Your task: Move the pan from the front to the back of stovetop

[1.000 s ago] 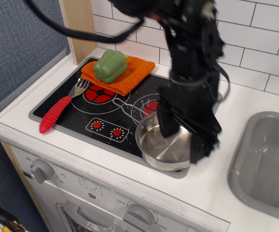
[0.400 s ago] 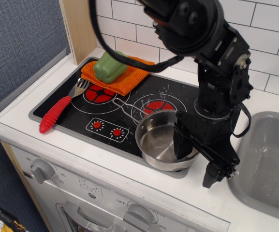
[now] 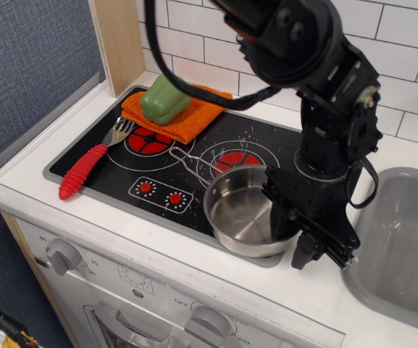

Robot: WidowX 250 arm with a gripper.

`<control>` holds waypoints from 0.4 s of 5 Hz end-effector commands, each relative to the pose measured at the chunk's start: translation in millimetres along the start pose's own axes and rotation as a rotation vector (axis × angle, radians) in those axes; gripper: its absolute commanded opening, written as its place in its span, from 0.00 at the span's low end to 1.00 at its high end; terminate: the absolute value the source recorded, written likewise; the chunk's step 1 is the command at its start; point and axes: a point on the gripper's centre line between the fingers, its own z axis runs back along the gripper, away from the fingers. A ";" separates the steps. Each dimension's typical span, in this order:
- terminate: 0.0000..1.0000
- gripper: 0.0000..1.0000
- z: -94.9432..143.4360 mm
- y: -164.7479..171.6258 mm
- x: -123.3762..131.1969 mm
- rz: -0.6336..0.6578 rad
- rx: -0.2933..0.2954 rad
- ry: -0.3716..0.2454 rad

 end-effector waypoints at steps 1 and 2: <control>0.00 0.00 12.6 2.3 2.7 -0.012 0.009 -0.033; 0.00 0.00 18.8 0.9 1.5 -0.020 0.018 -0.050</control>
